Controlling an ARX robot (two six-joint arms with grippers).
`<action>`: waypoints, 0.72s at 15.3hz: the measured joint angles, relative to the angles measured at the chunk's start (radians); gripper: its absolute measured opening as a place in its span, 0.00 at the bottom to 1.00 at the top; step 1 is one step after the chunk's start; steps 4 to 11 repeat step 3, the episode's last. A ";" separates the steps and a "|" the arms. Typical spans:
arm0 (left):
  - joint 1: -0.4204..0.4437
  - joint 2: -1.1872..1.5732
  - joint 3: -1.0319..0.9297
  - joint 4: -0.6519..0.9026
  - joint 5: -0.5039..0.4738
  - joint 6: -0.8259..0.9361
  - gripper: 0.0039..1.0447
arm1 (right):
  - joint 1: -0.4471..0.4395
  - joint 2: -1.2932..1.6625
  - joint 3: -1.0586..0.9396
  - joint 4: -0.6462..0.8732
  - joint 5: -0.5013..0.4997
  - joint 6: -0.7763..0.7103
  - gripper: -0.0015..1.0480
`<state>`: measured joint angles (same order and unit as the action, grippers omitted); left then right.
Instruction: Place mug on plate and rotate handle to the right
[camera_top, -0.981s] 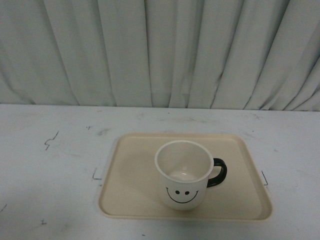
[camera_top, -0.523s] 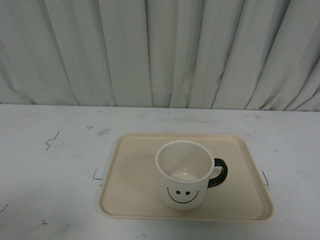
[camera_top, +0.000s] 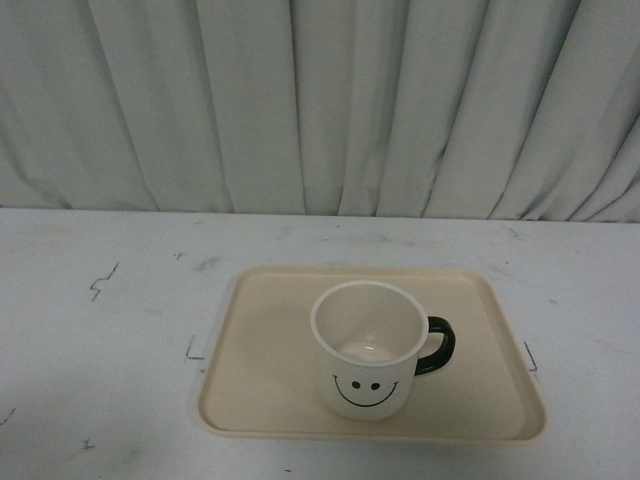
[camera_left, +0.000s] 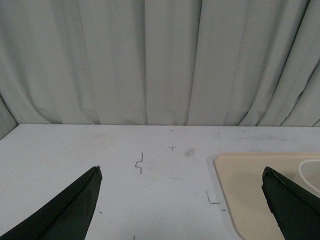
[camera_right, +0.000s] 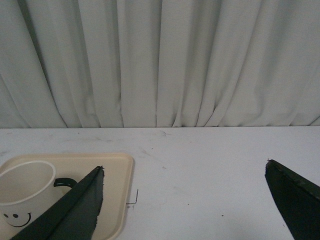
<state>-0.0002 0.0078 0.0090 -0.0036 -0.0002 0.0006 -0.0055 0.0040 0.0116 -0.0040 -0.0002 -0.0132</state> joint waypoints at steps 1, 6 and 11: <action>0.000 0.000 0.000 0.000 0.000 0.000 0.94 | 0.000 0.000 0.000 0.000 0.000 0.000 0.95; 0.000 0.000 0.000 0.000 0.000 0.000 0.94 | 0.000 0.000 0.000 0.000 0.000 0.002 0.95; 0.000 0.000 0.000 0.000 0.000 0.000 0.94 | 0.000 0.000 0.000 0.000 0.000 0.002 0.95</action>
